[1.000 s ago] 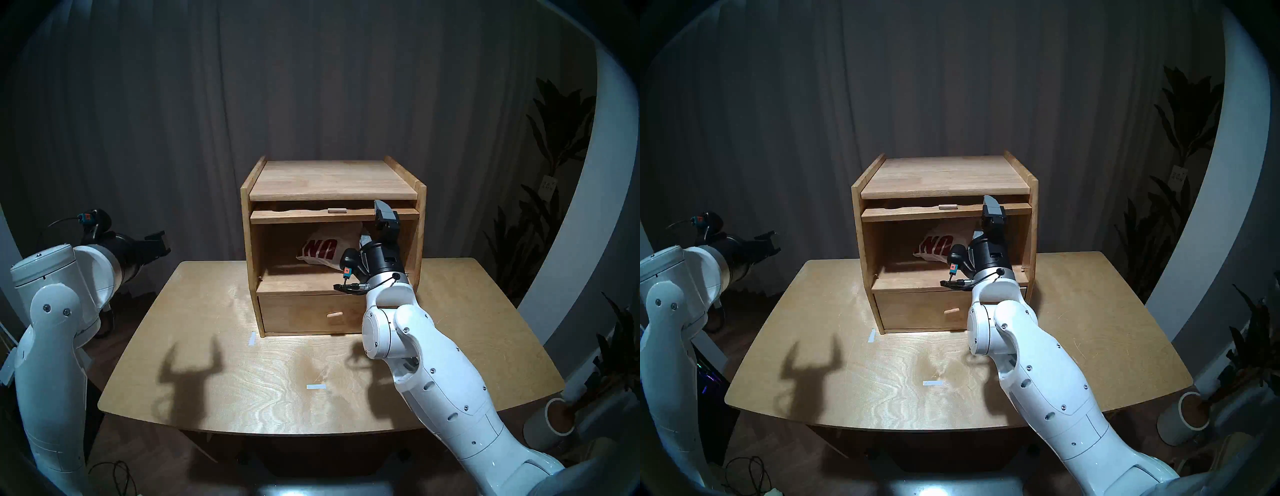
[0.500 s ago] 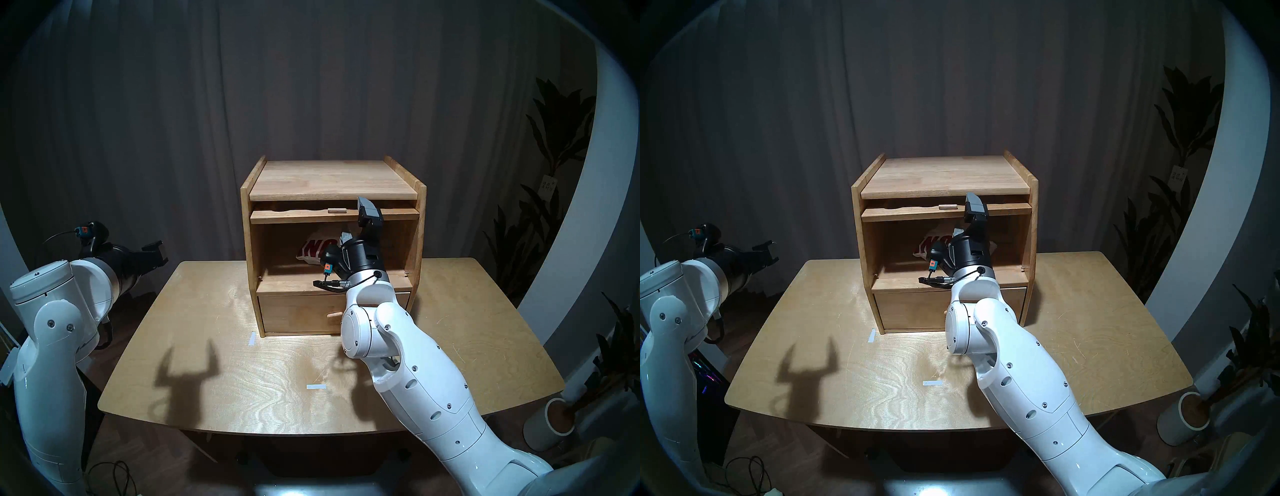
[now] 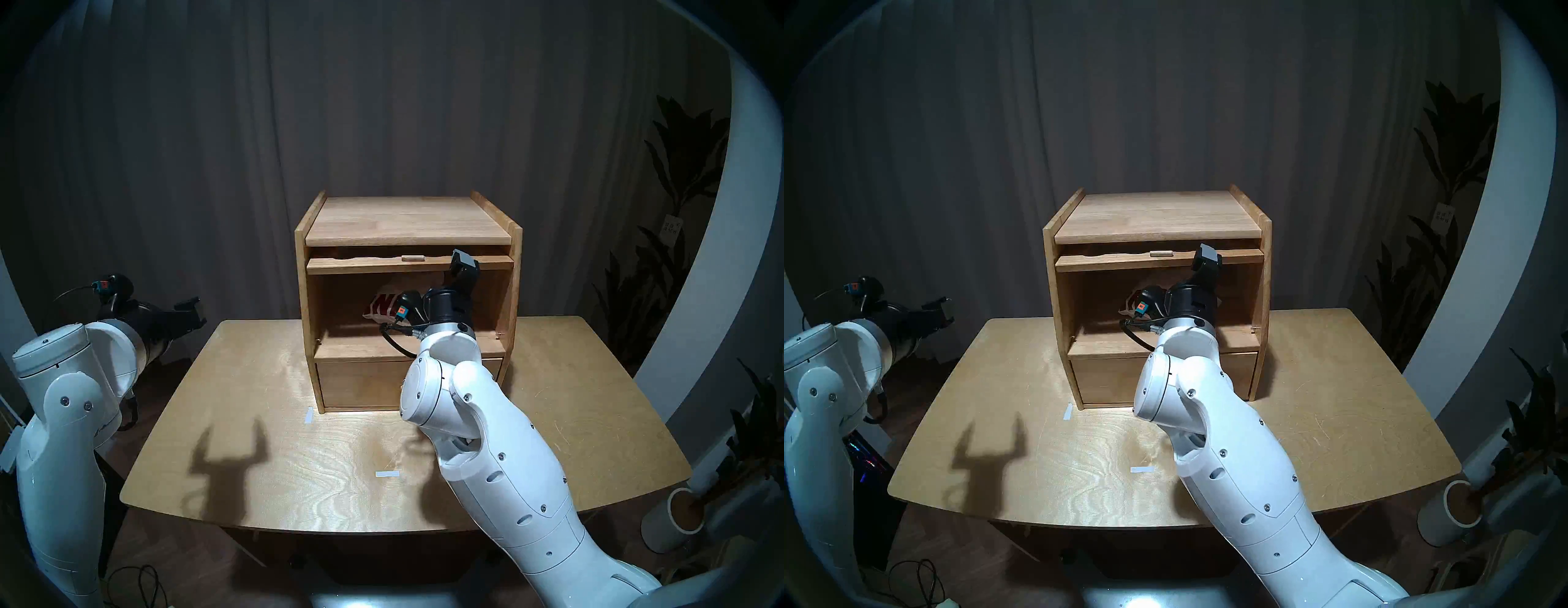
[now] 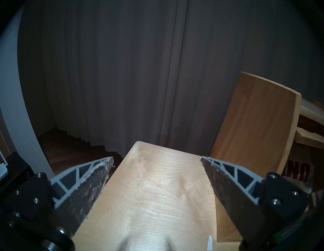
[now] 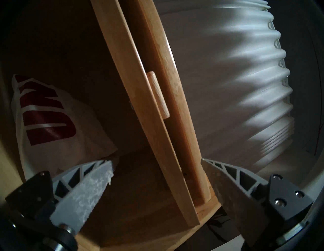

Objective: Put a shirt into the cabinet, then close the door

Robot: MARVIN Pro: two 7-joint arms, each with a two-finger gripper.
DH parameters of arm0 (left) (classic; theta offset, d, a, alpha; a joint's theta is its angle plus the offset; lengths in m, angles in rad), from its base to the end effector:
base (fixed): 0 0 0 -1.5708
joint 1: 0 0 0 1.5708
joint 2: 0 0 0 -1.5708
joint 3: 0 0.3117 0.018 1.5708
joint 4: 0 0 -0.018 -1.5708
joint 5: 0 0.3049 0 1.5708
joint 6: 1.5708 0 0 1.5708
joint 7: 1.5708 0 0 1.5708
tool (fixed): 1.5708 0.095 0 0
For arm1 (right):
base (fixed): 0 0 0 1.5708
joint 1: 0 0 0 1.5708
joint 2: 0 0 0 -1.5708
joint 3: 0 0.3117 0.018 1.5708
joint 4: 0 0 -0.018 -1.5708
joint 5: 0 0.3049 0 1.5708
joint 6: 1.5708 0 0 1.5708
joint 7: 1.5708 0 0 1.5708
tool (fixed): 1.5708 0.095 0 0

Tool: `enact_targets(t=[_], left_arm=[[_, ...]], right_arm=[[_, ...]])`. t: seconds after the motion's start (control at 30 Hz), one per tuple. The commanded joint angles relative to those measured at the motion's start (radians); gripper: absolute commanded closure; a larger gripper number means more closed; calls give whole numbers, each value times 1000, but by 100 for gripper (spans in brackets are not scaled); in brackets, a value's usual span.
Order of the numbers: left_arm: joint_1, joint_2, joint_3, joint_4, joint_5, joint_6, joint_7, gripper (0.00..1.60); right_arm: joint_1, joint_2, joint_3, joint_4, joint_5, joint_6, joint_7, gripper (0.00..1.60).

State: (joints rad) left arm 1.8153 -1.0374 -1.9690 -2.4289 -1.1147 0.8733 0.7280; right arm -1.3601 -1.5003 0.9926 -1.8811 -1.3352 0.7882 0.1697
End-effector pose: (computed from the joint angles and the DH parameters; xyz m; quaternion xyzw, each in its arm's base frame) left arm 0.2855 0.1473 -0.1145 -0.7980 -0.1395 -0.5842 0.0496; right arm 0.4023 0.1425 -0.1756 0.5659 0.3477 0.5819 0.4694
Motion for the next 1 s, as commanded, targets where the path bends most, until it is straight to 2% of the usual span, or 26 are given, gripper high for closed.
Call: enact_targets(t=[0.0,0.17,0.57,0.8,0.97], left_arm=[[-3,7,-9,-15,12,-15,-11,0],[2,7,-10,-15,19,-21,-20,0],[17,9,-15,-15,41,-40,-46,0],[20,9,-16,-15,47,-44,-54,0],[22,8,-16,-15,52,-47,-58,0]], right_arm=[[103,10,-25,8,-109,48,108,0],[152,33,-50,25,-192,75,231,0],[204,60,-90,66,-348,95,486,0],[244,69,-106,83,-405,78,551,0],[268,69,-115,89,-413,61,573,0]])
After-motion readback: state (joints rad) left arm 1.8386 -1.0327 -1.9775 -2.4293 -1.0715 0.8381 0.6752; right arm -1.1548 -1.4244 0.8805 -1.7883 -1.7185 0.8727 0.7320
